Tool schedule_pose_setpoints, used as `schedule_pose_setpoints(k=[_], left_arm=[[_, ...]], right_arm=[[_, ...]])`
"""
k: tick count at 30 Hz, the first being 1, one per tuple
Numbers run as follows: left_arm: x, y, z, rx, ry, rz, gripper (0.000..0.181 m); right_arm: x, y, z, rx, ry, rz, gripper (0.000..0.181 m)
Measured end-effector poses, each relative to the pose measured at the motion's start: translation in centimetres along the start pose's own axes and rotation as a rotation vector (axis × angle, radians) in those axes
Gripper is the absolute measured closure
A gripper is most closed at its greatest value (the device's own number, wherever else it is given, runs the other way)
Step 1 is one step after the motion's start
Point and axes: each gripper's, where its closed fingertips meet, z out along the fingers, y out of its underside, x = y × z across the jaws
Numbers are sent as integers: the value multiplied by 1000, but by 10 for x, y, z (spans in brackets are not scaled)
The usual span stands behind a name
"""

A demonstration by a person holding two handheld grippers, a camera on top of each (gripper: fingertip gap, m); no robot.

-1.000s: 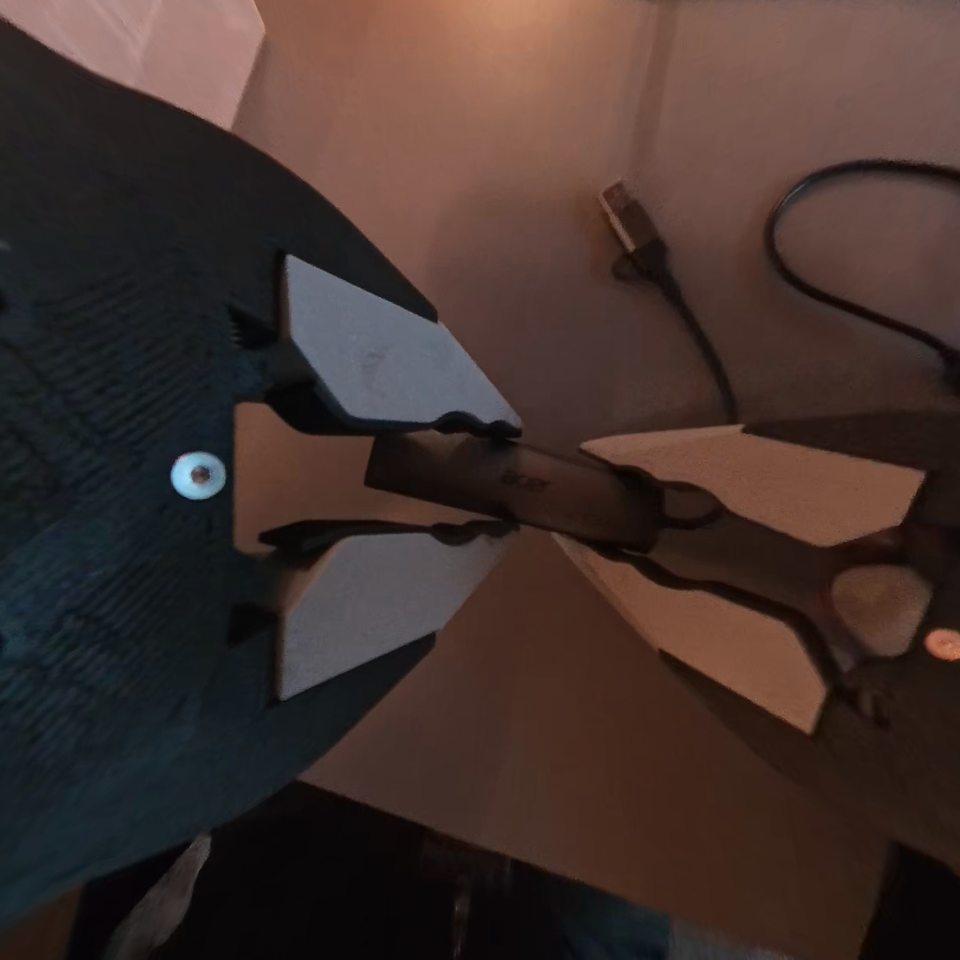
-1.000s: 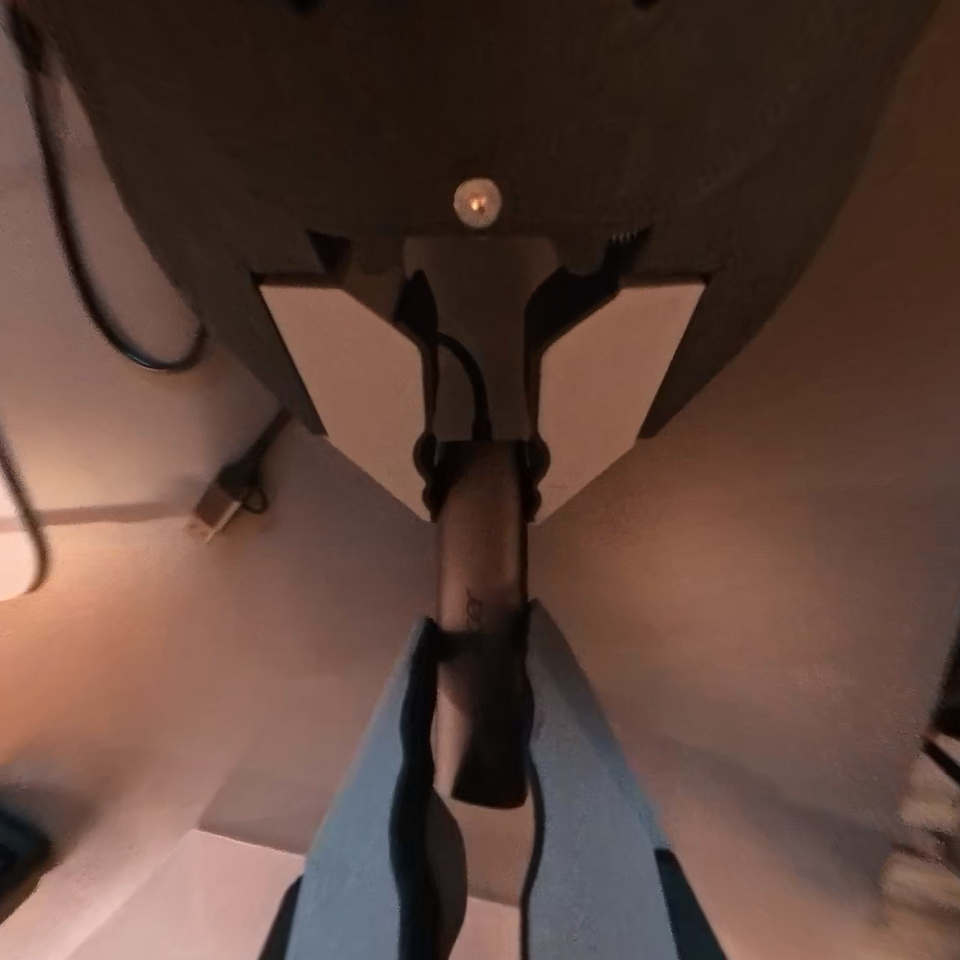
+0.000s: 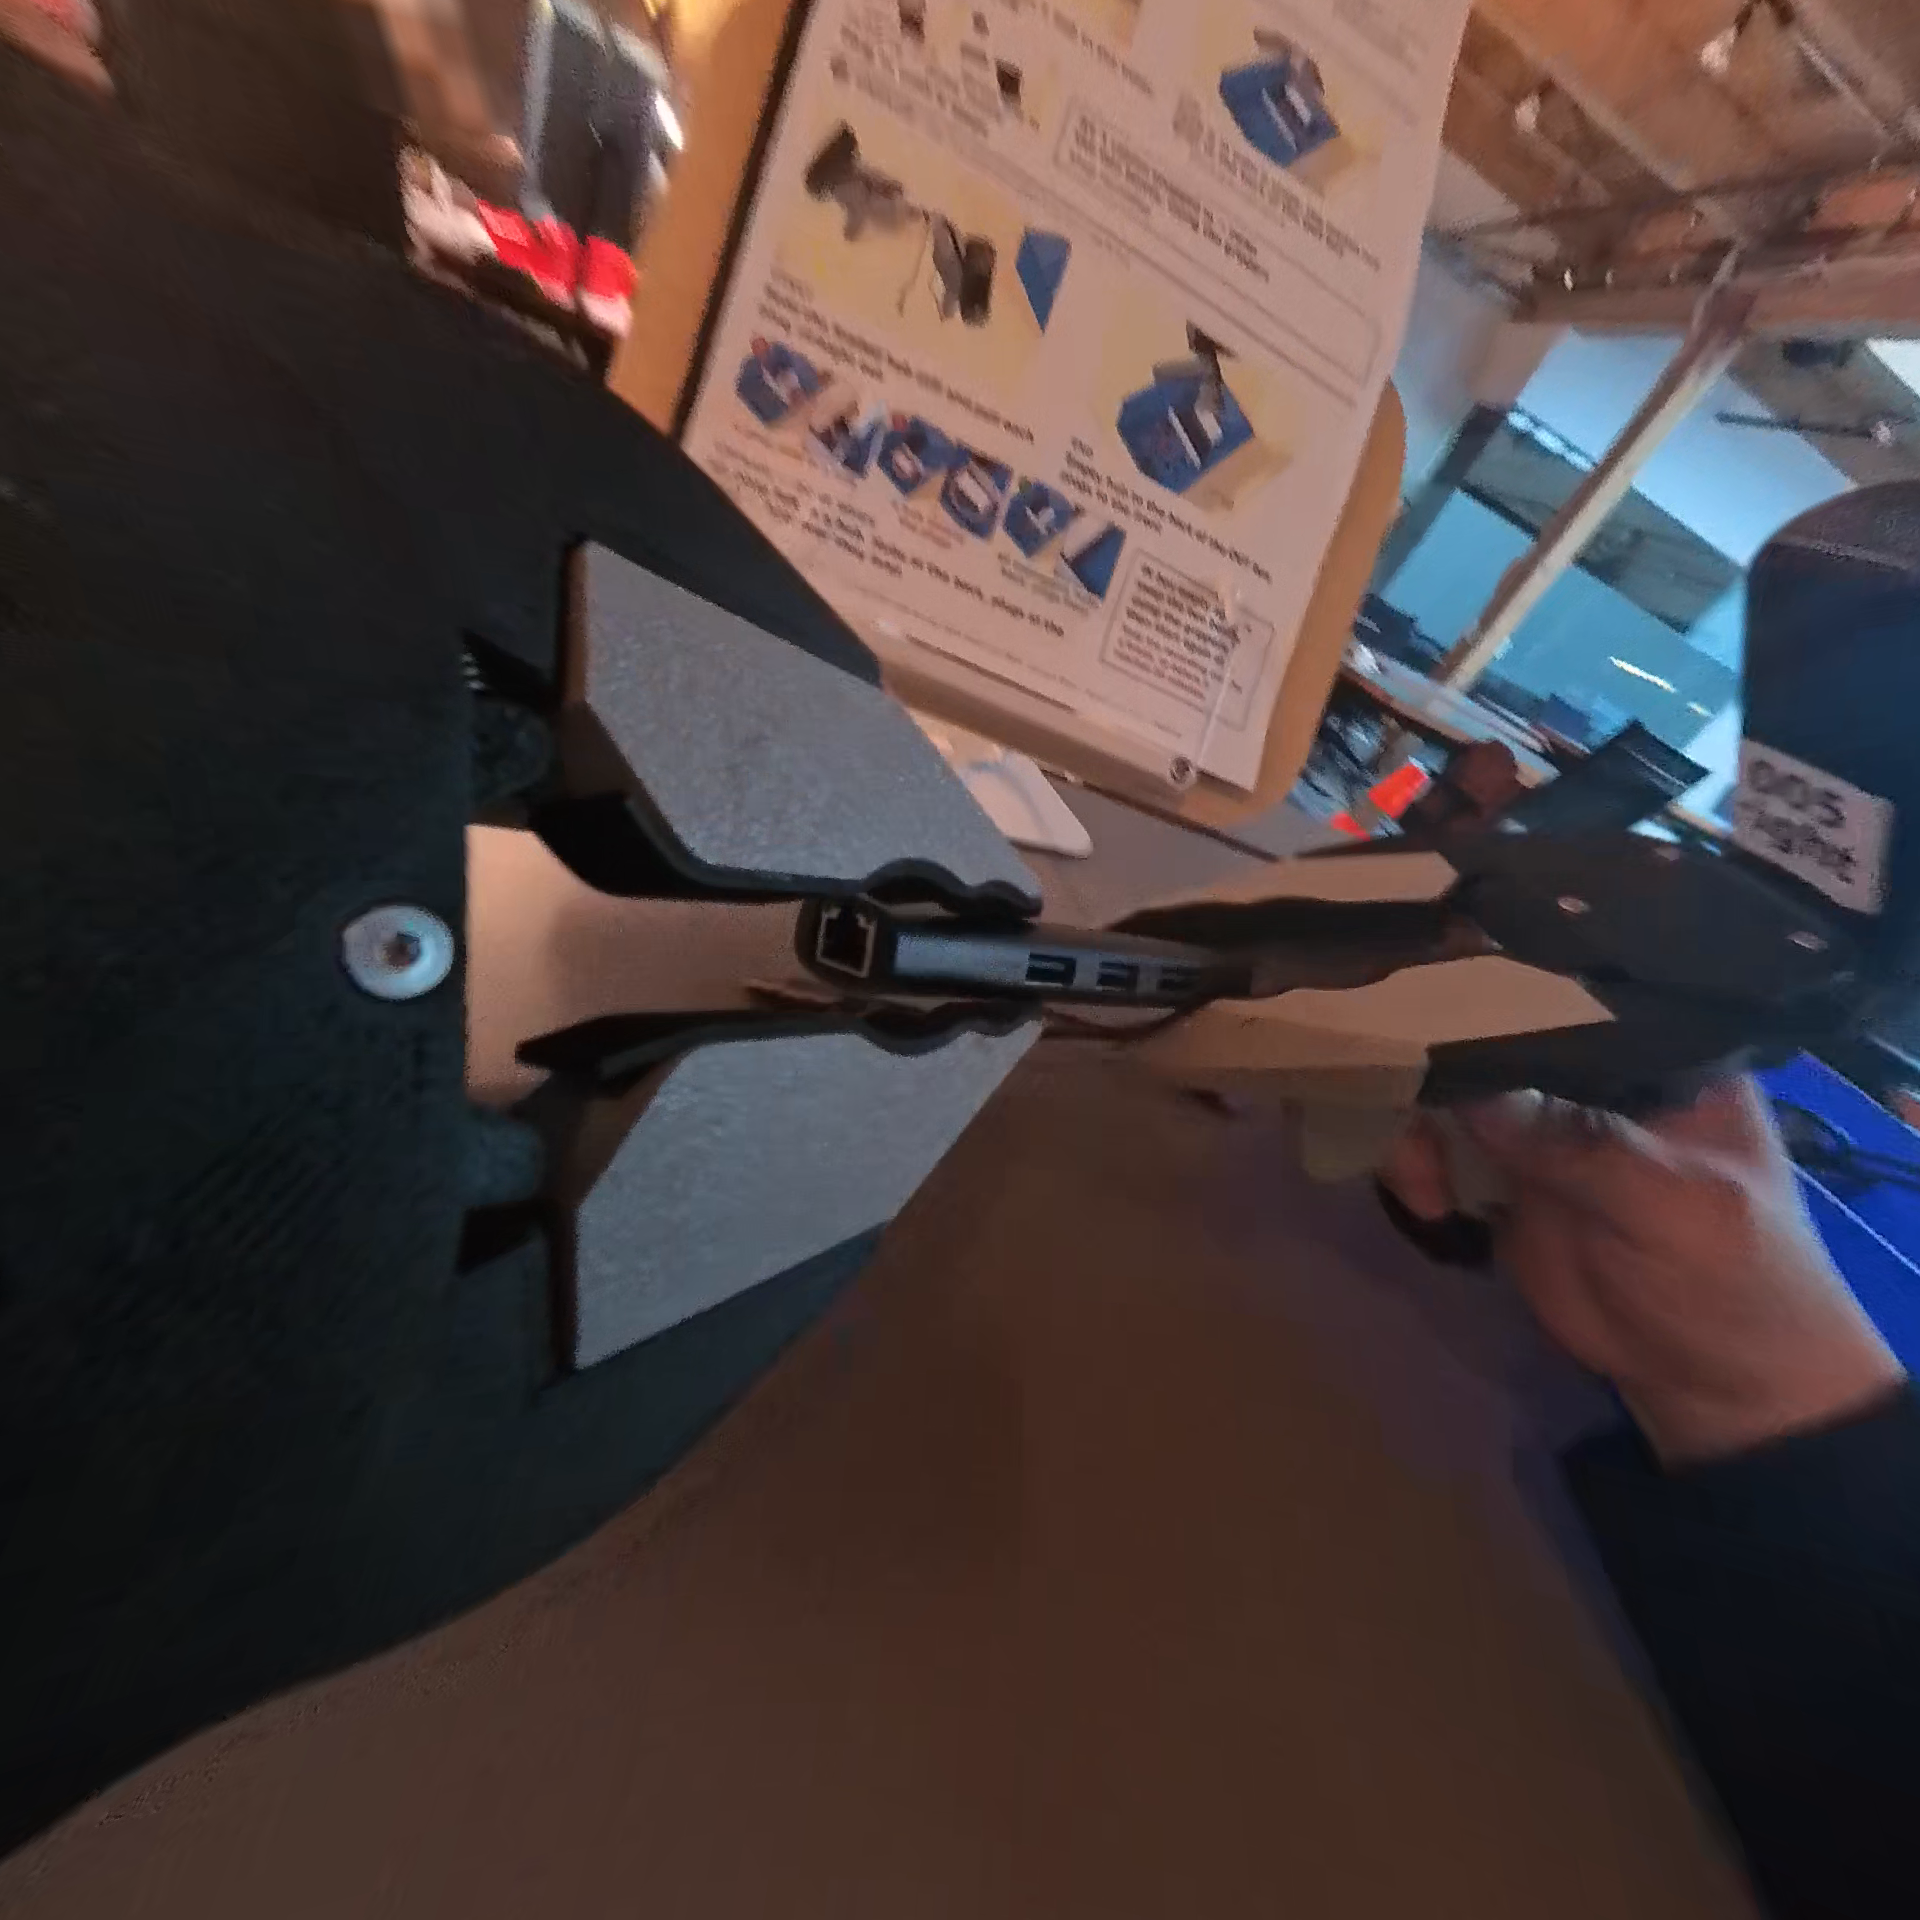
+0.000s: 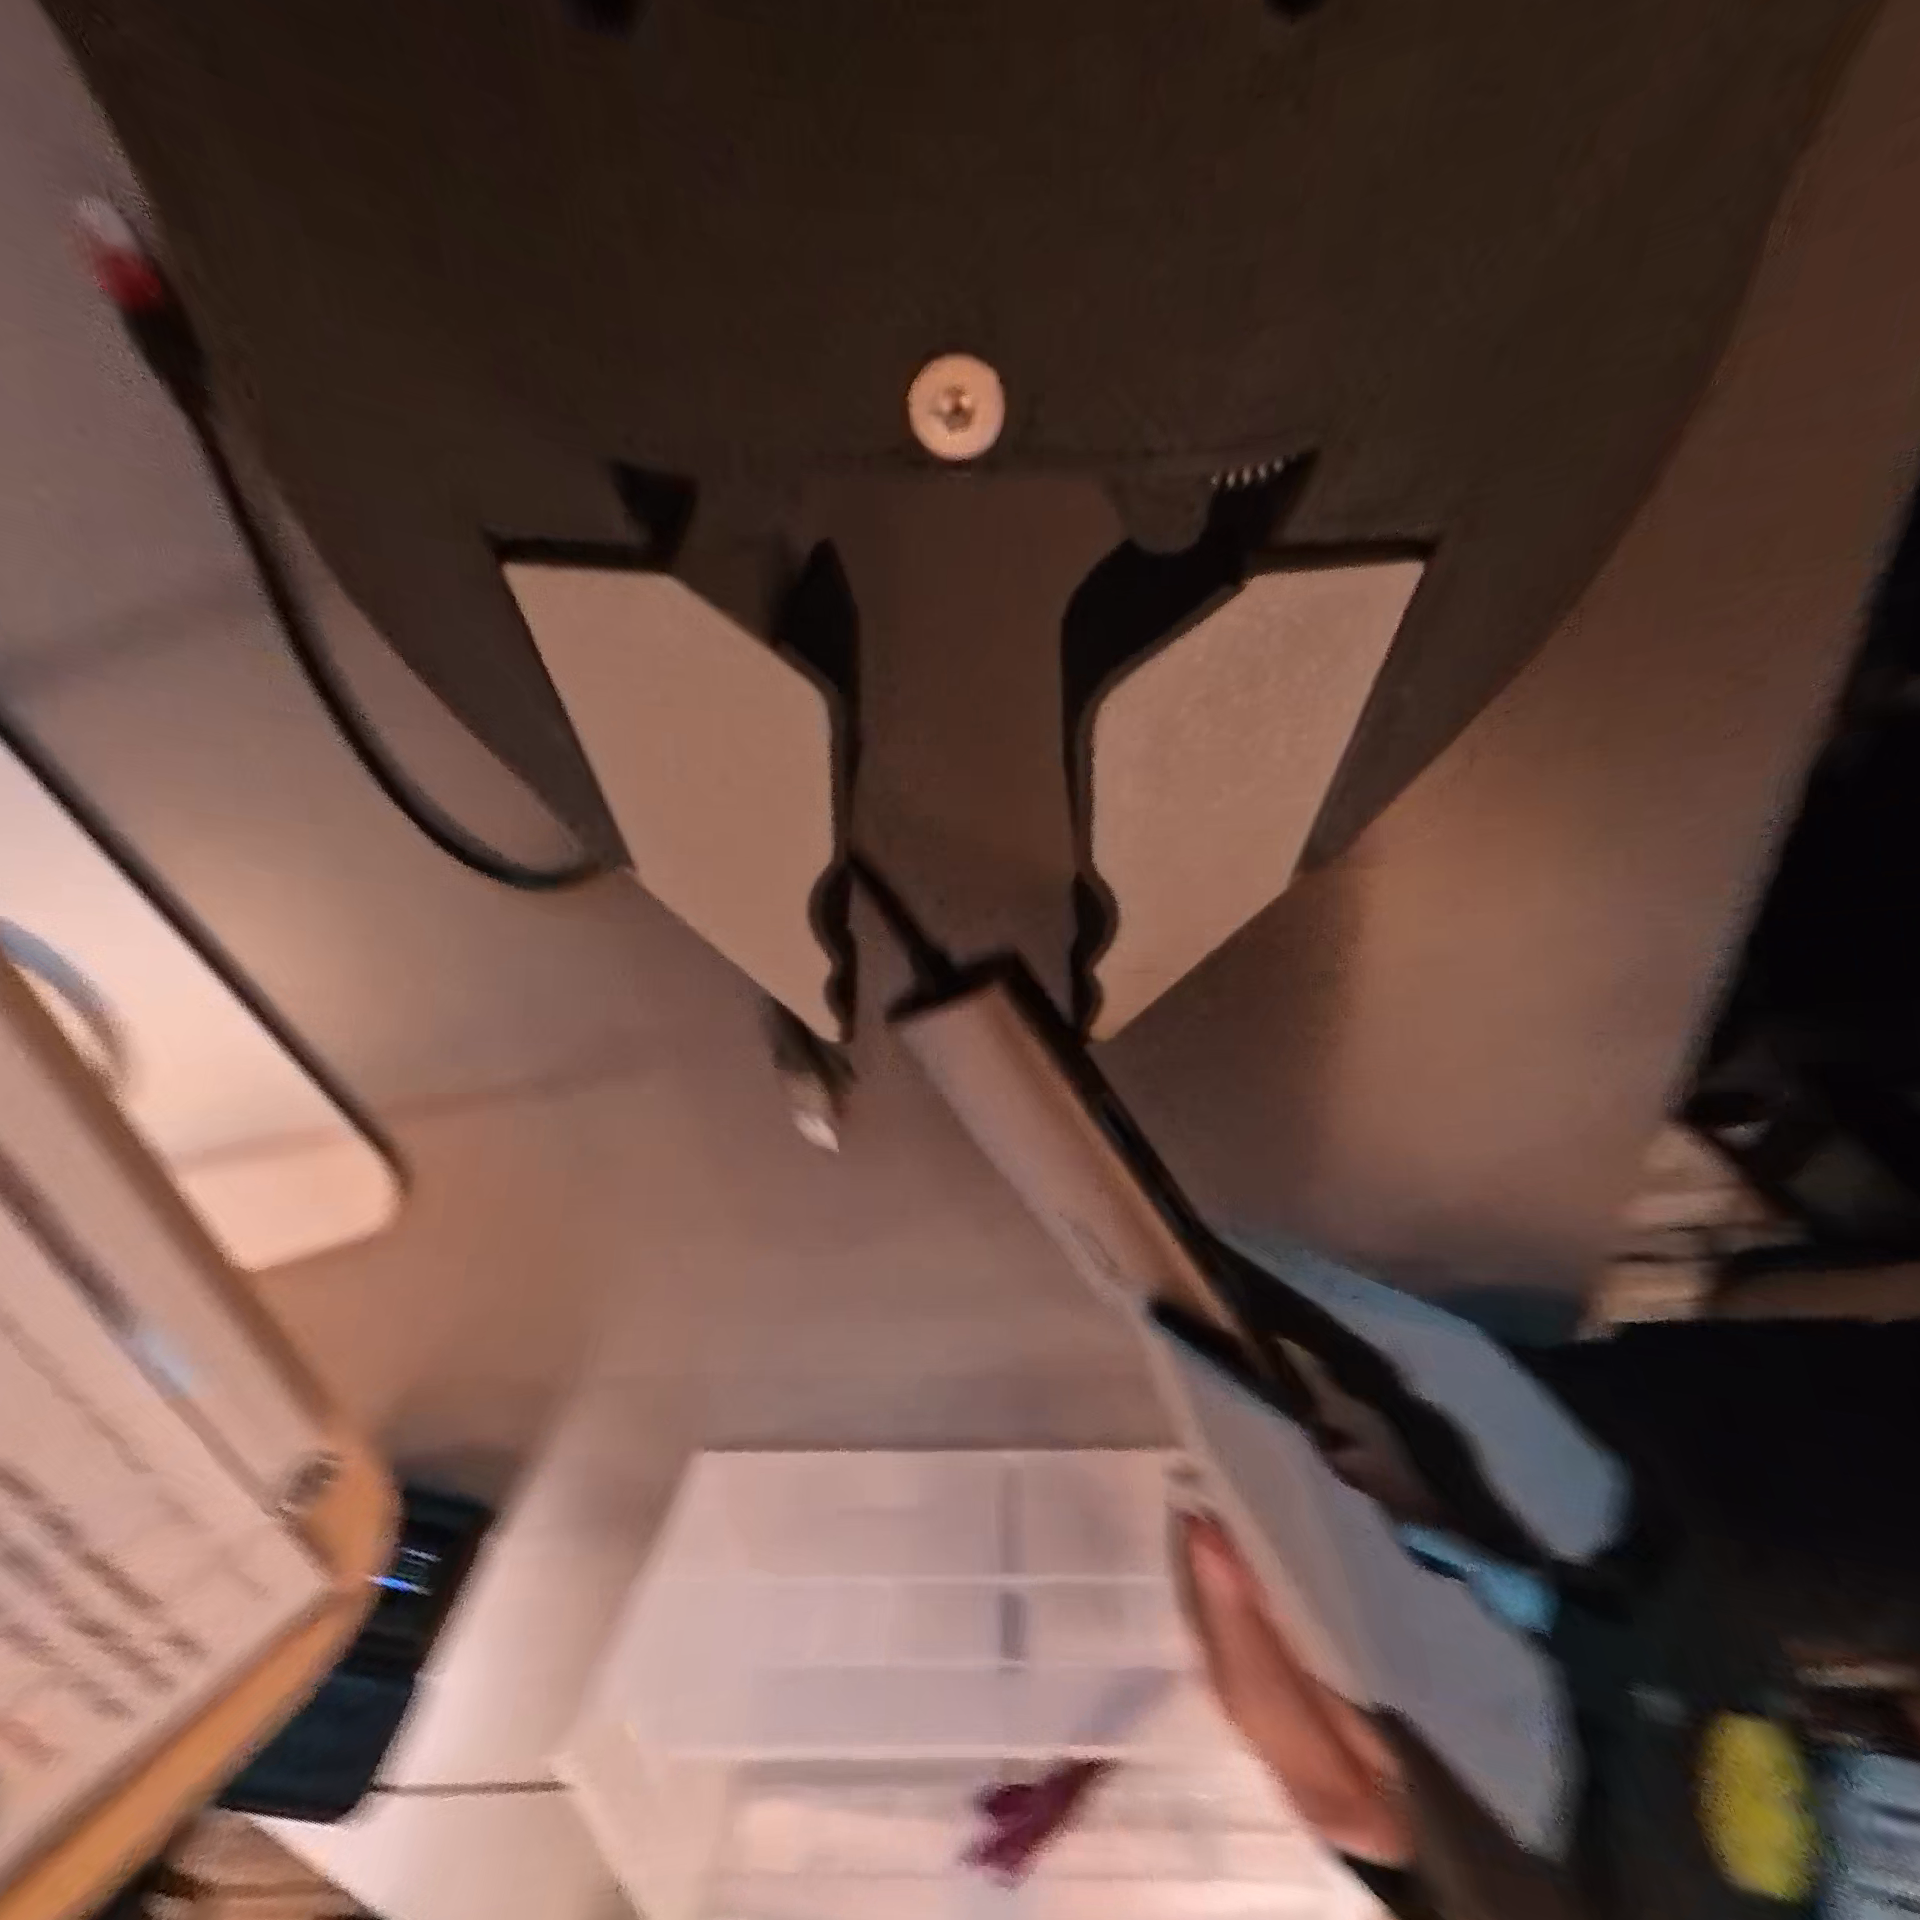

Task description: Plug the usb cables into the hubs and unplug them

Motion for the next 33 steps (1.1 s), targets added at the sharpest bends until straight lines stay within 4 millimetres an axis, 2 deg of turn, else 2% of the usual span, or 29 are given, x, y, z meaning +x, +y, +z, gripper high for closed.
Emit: schedule_pose_setpoints(k=[3, 6, 9, 12, 14, 18, 22, 26, 27, 28, 31, 33], left_arm=[[-12, 17, 5, -112, -99, 90, 168], [-15, 45, 7, -226, -138, 134, 168], [-9, 60, 10, -236, -87, 22, 168], [-9, 77, 14, -279, -60, -89, 168], [-11, 94, 15, -361, -74, -142, 168], [-3, 125, 15, -529, -54, -255, 168], [-5, 131, 14, -580, -84, -248, 168], [-5, 131, 14, -581, -82, -254, 168], [-5, 131, 14, -579, -80, -255, 168], [-5, 131, 14, -579, -81, -255, 168], [-4, 130, 14, -569, -74, -273, 168], [0, 124, 16, -539, -45, -314, 168]], right_arm=[[39, 6, -16, -22, 228, 22, 148], [68, 5, -44, 23, 384, 98, 150], [85, 16, -65, 20, 453, 212, 145], [90, 31, -70, -27, 448, 288, 140], [87, 45, -65, -90, 410, 338, 135], [87, 87, -52, -330, 443, 404, 133], [85, 109, -40, -493, 473, 350, 135], [84, 111, -36, -482, 457, 369, 147], [84, 110, -35, -463, 445, 390, 156], [84, 110, -35, -459, 442, 397, 178], [75, 103, -28, -439, 375, 386, 181], [67, 85, -18, -340, 306, 411, 180]])
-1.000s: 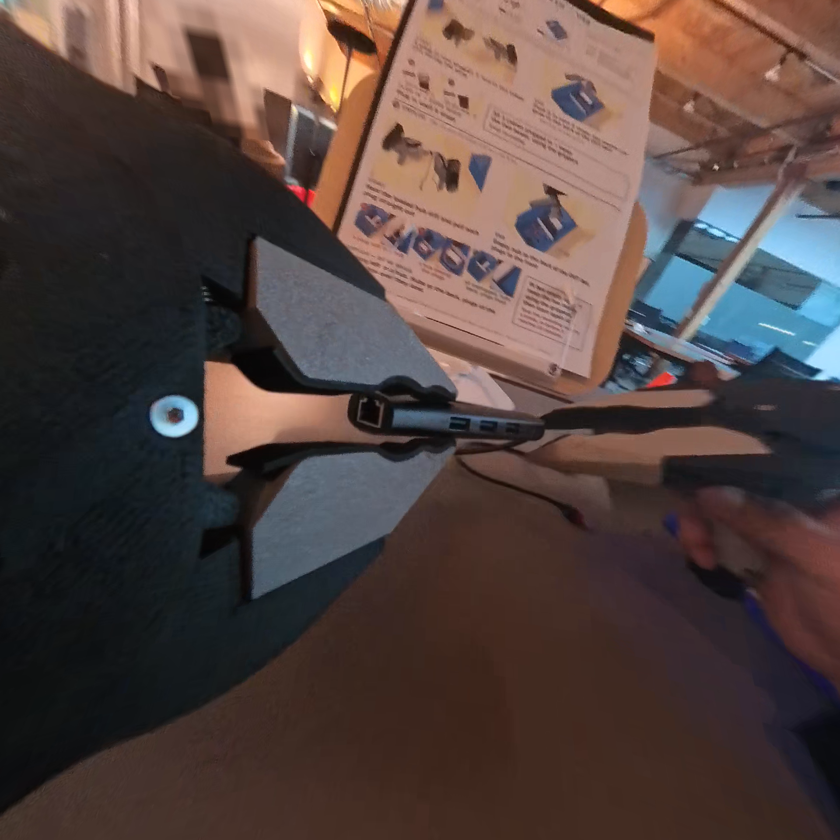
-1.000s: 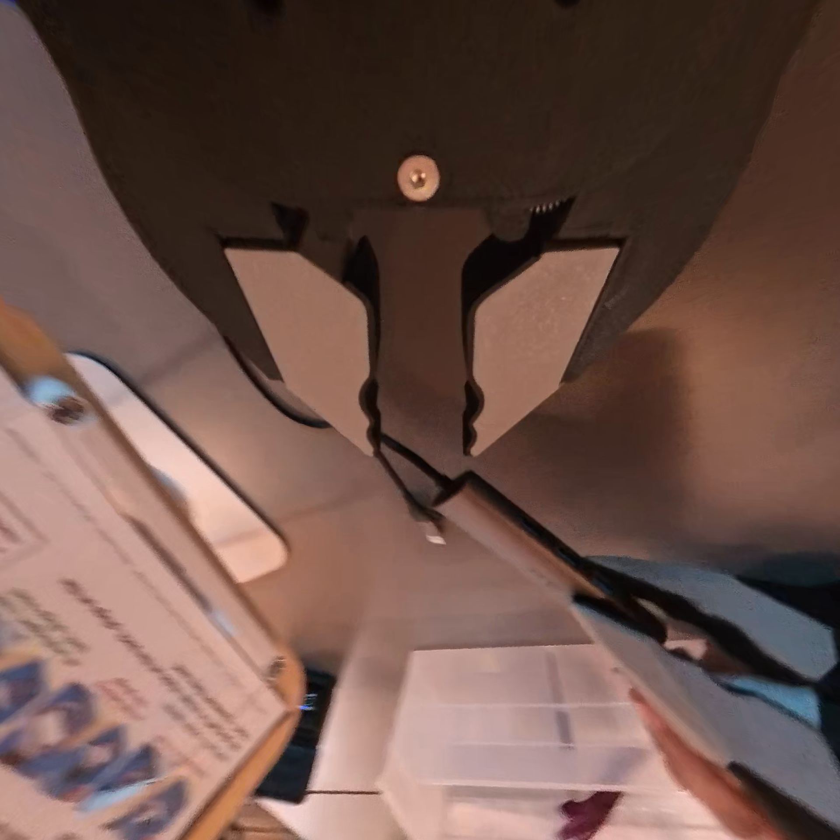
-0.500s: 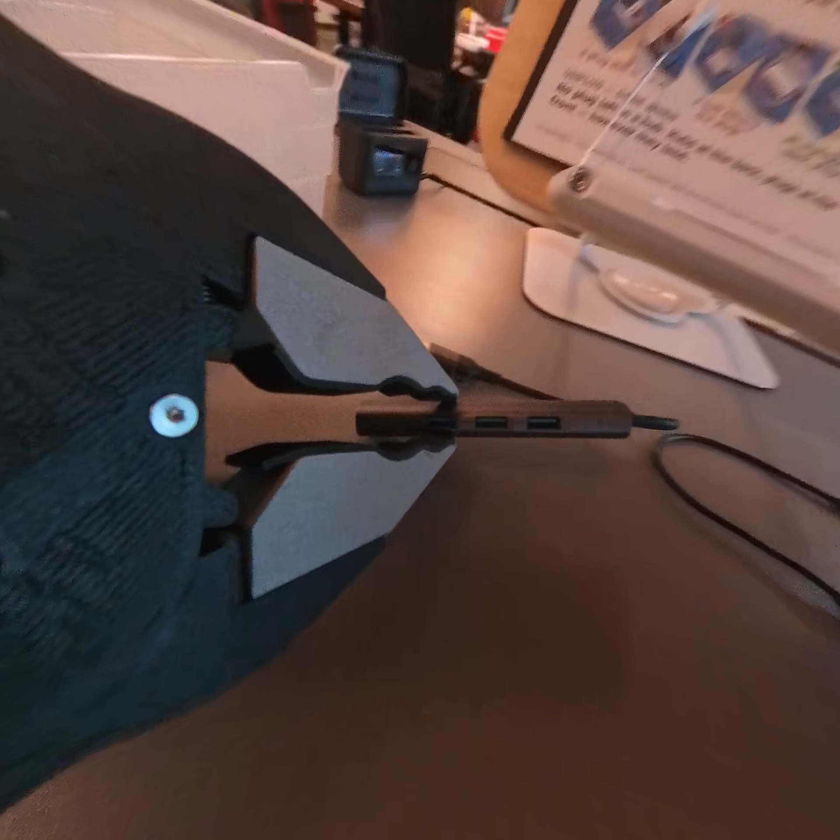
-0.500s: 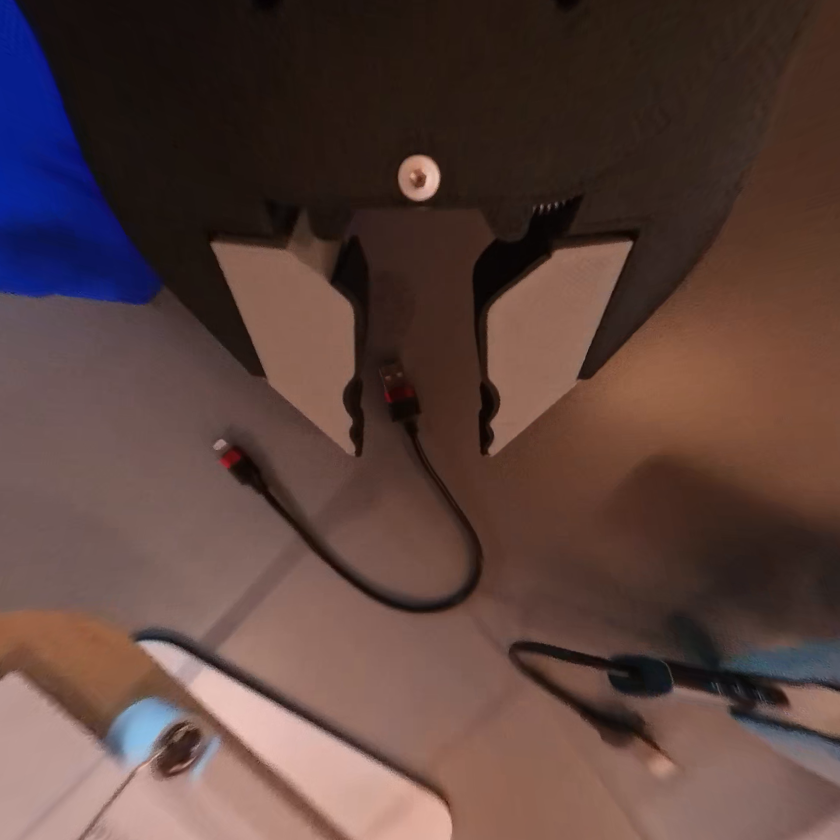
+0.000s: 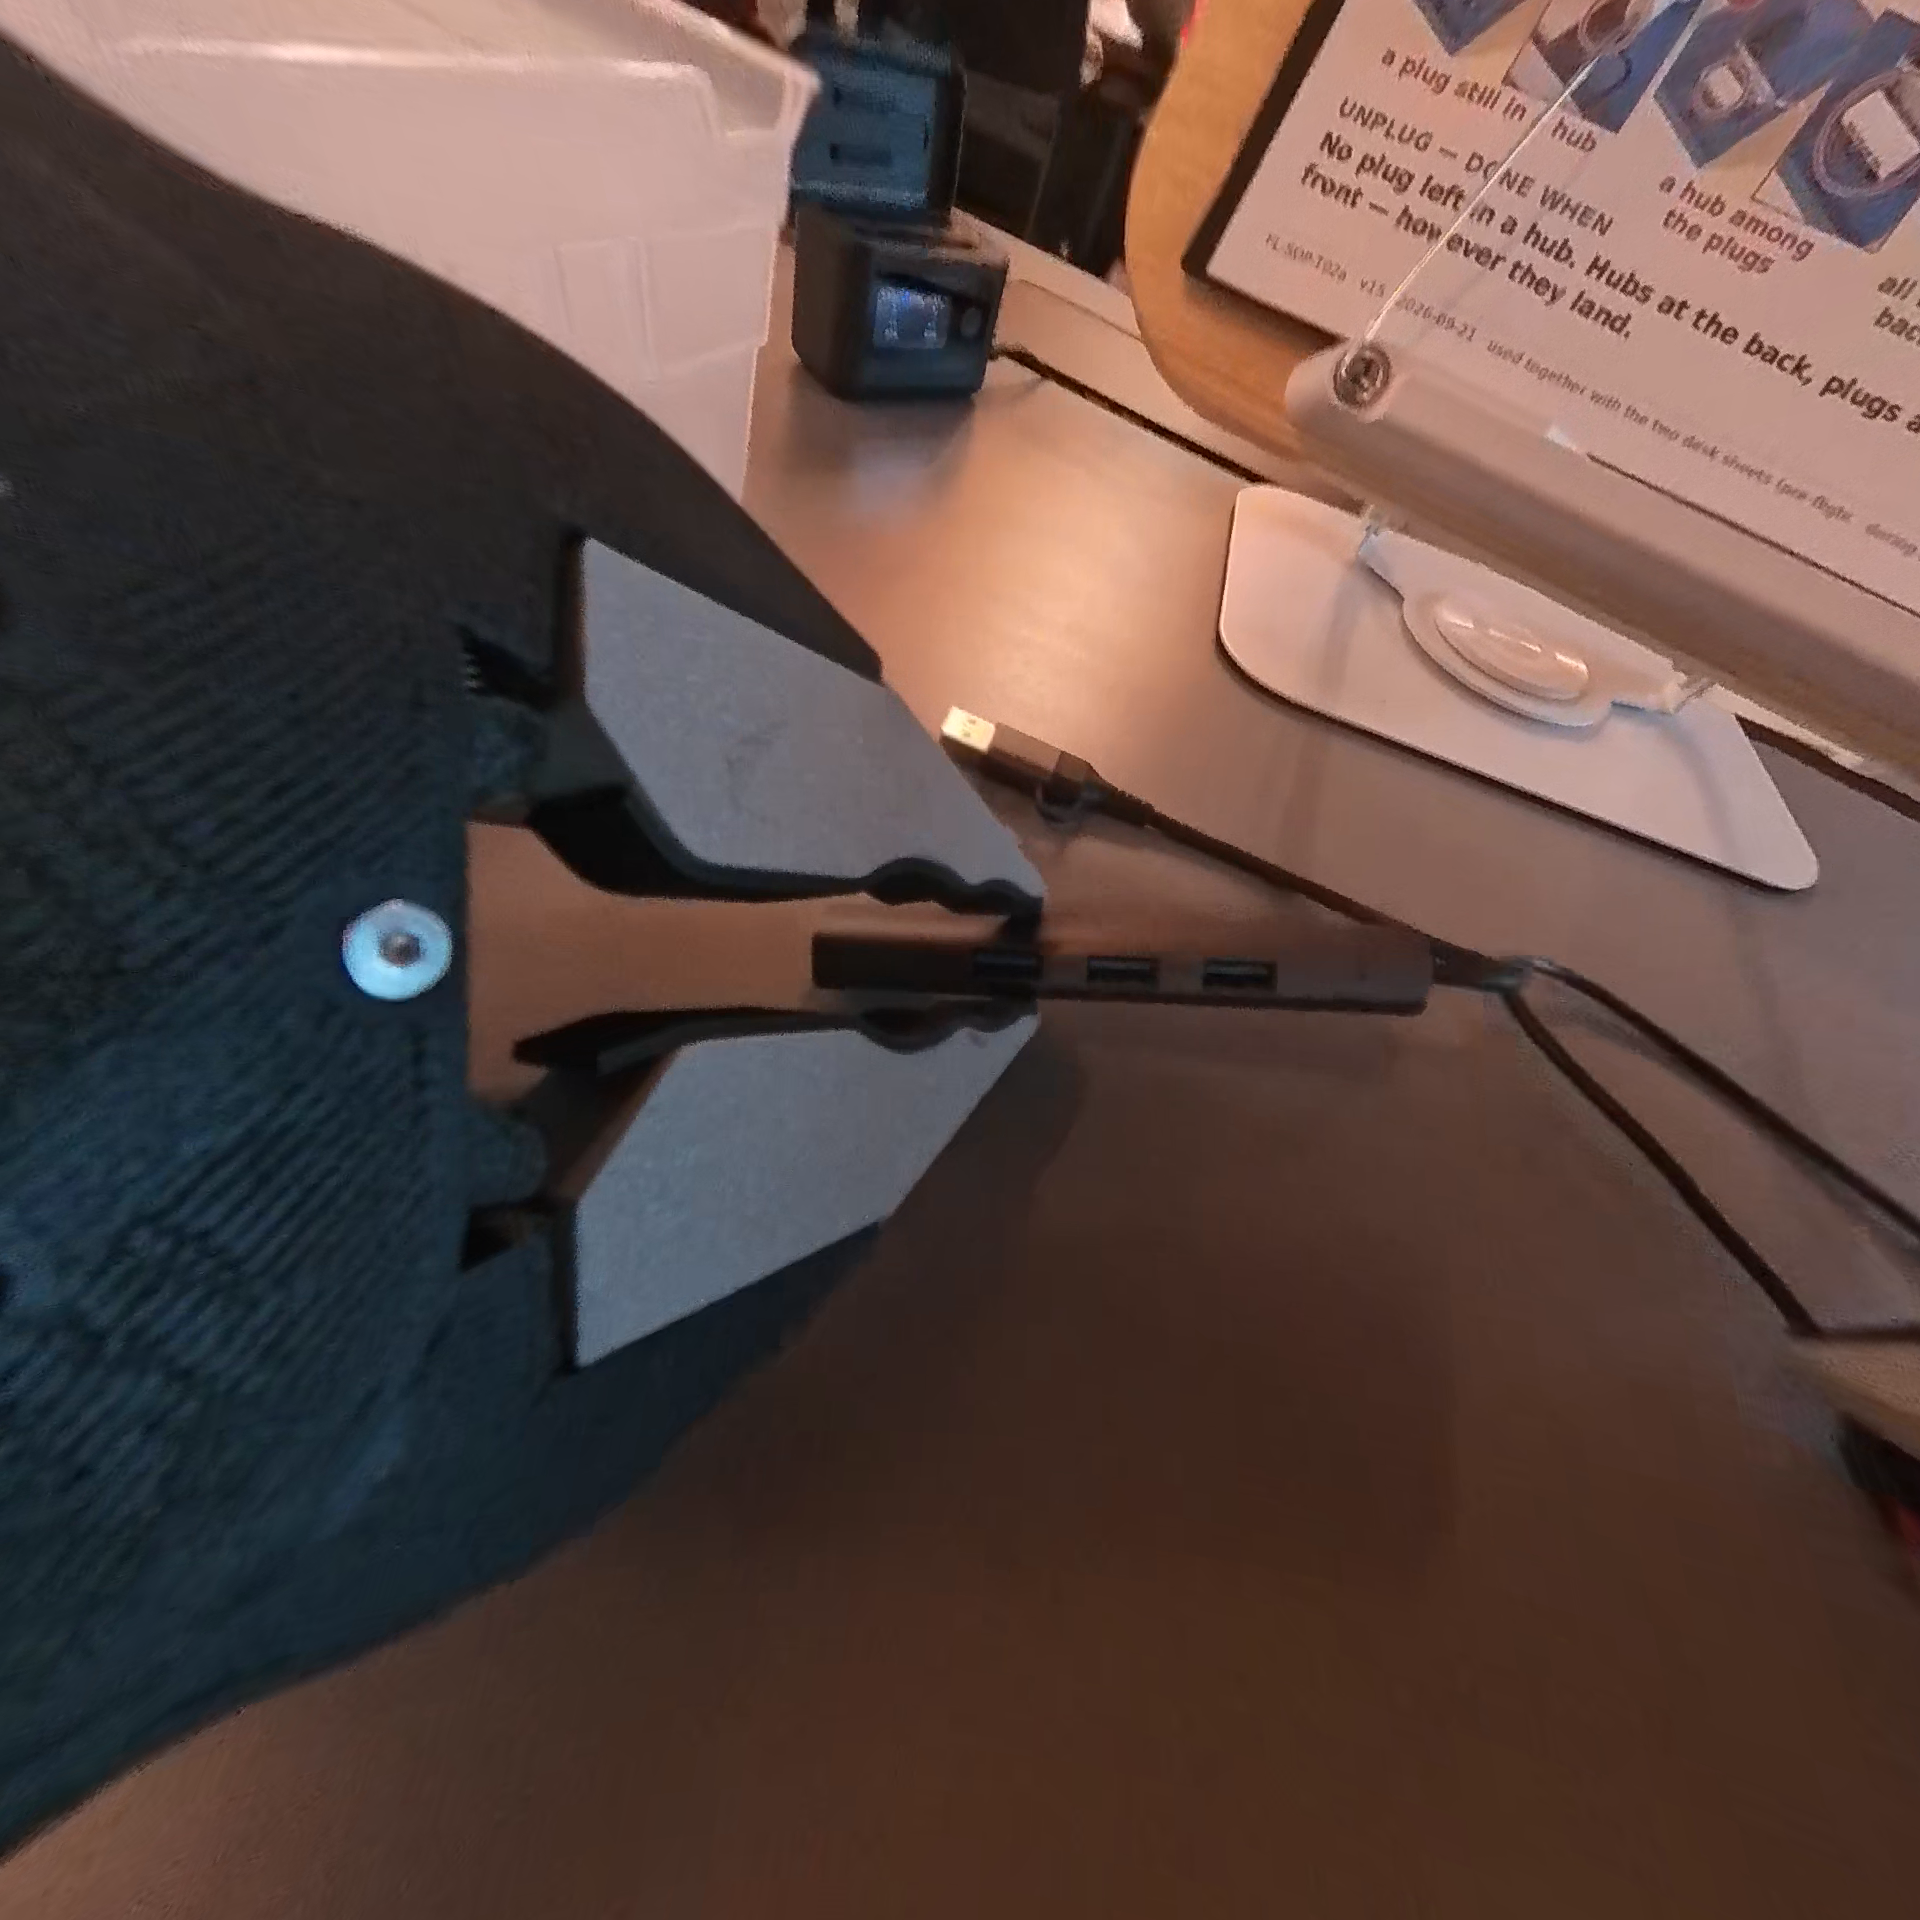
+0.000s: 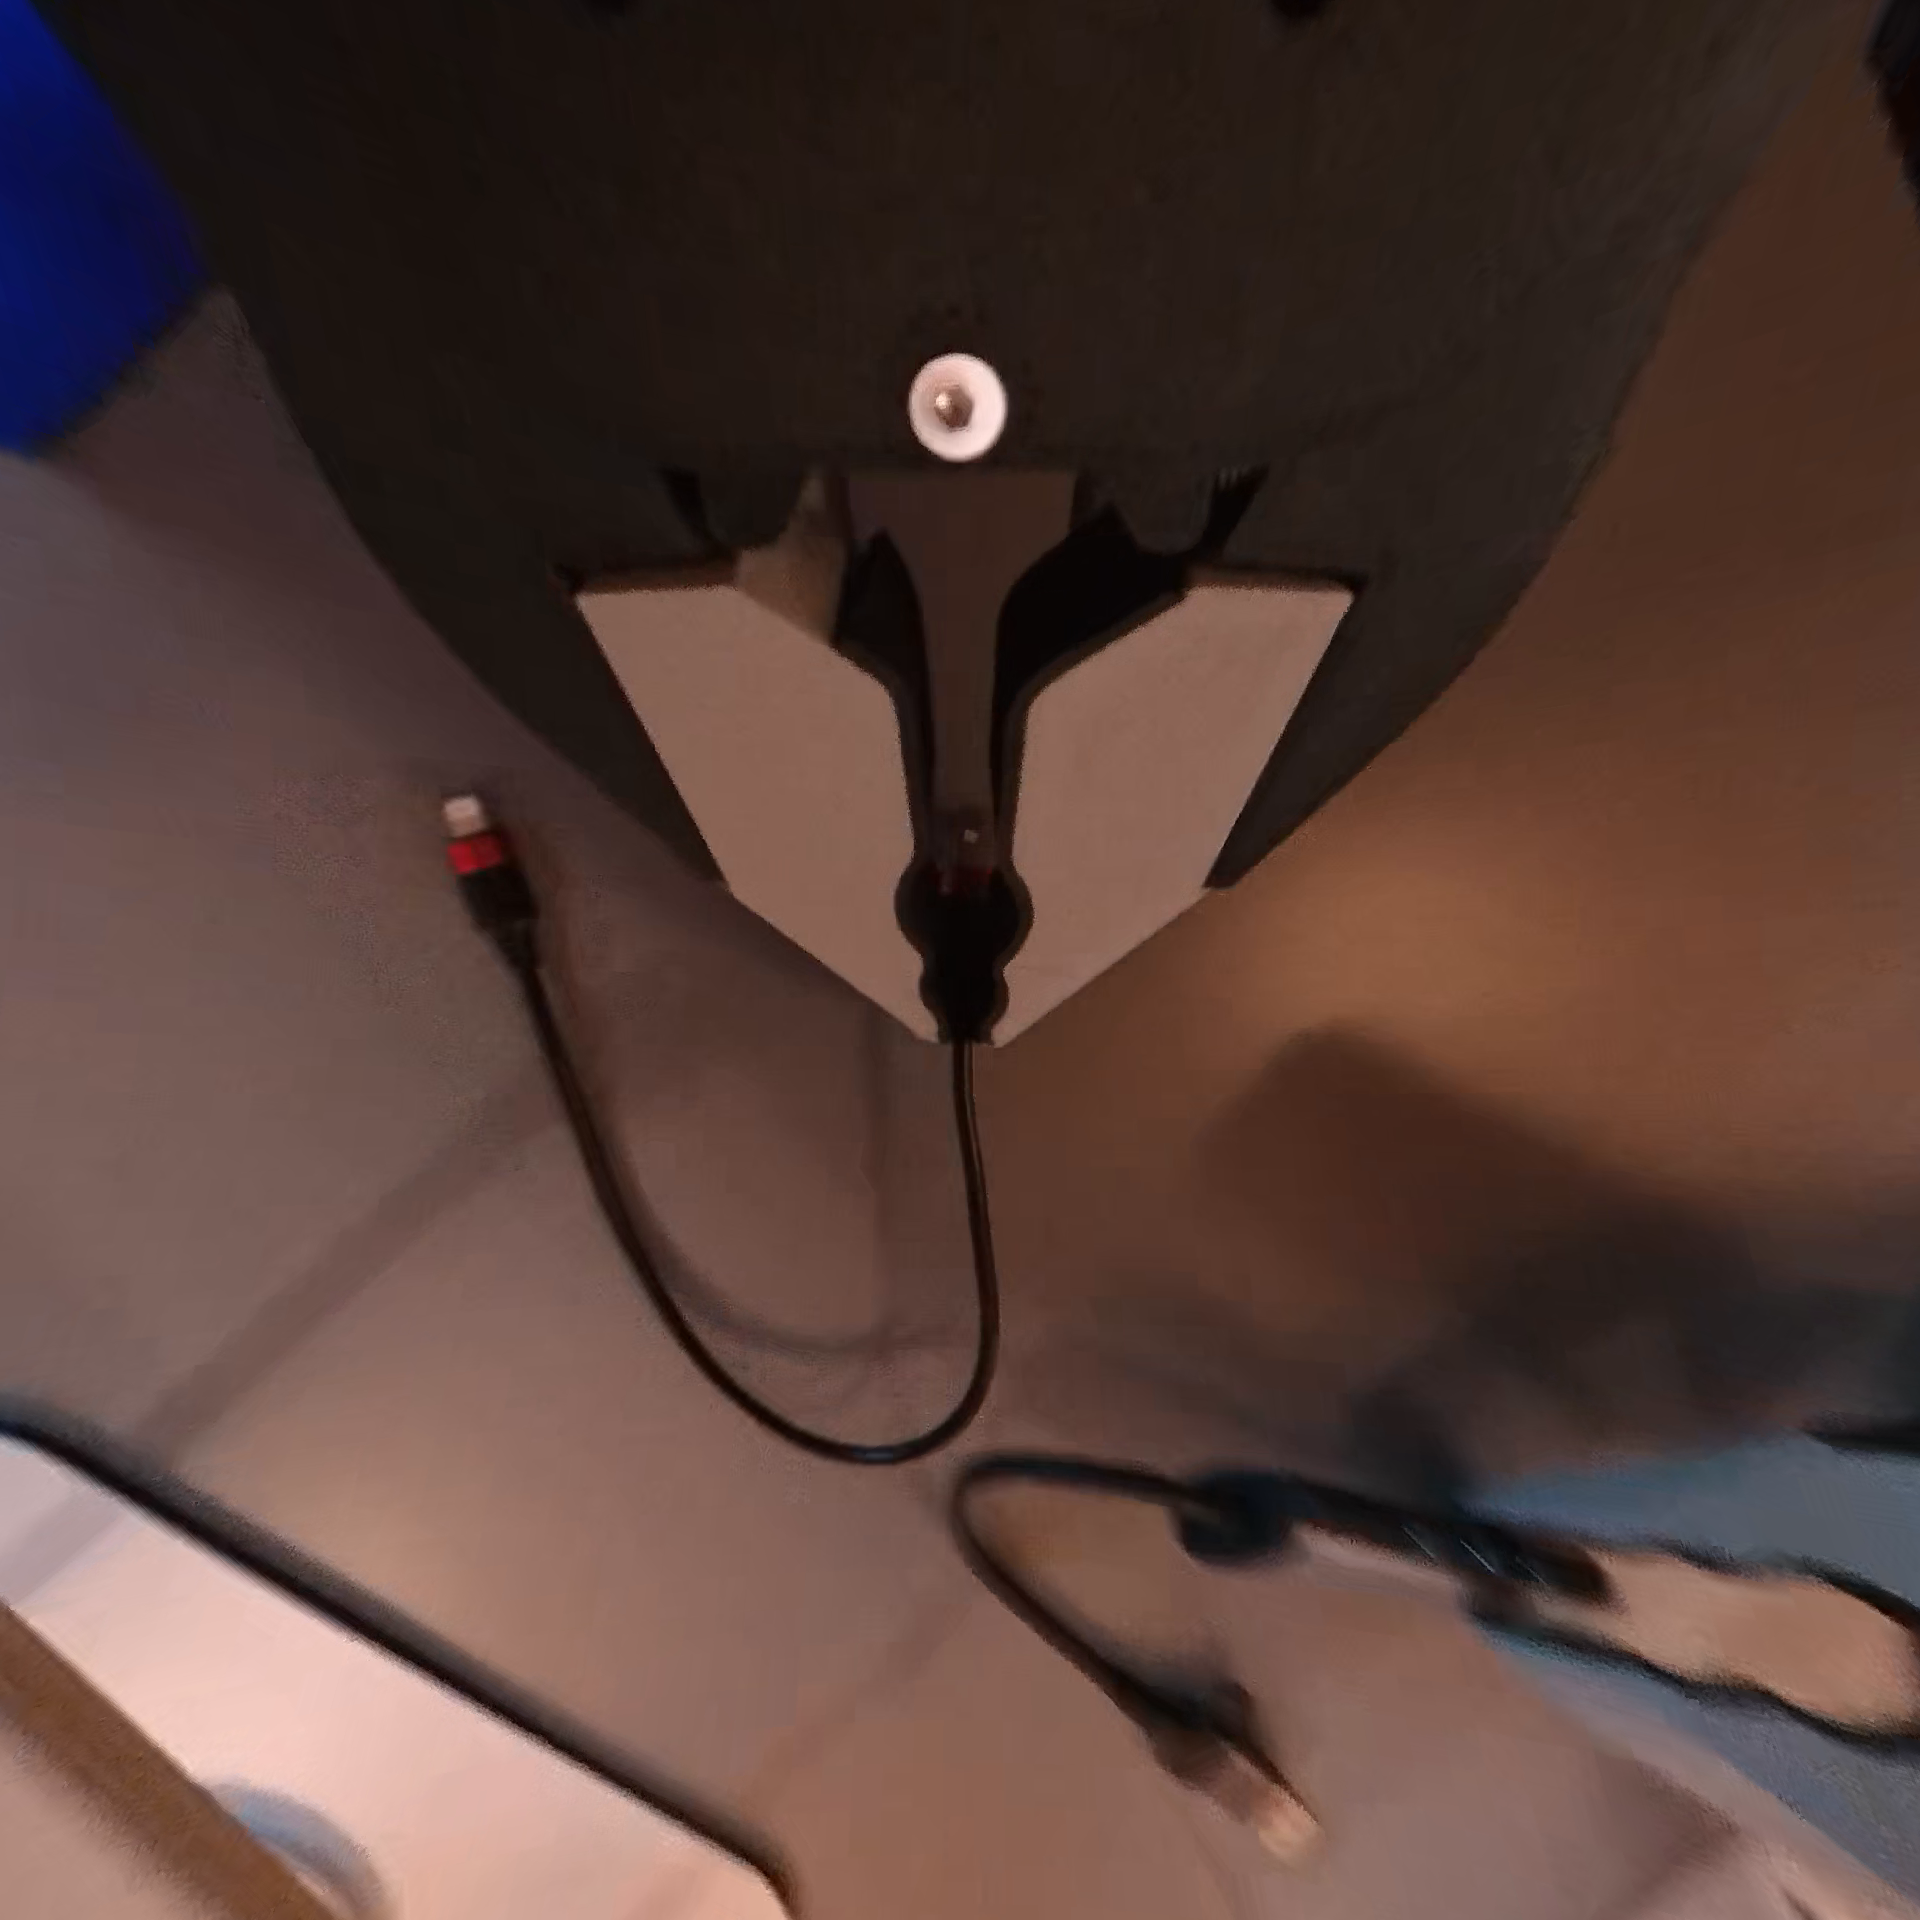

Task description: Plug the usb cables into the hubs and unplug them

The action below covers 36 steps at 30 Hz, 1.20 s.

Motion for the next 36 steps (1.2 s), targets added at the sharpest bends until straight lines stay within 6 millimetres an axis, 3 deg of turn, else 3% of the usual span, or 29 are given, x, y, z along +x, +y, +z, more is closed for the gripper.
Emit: schedule_pose_setpoints(k=[7, 11, 18, 21, 26, 33, 36], left_arm=[[39, -11, -4, 51, 223, -45, 175], [44, -15, -3, 63, 256, -64, 163], [54, -63, -18, 244, 361, -209, 155], [58, -86, -21, 324, 439, -322, 148], [55, -97, -19, 350, 480, -442, 140], [36, -114, -28, 467, 441, -538, 162], [31, -115, -28, 474, 444, -580, 163]], right_arm=[[-38, -48, -26, 300, -283, 107, 181], [-46, -64, -44, 428, -444, 196, 181], [-75, -90, -56, 591, -680, 288, 181], [-82, -94, -44, 597, -617, 256, 181], [-85, -101, -38, 638, -518, 237, 181], [-91, -107, -41, 688, -429, 189, 181], [-92, -108, -40, 695, -395, 174, 181]])
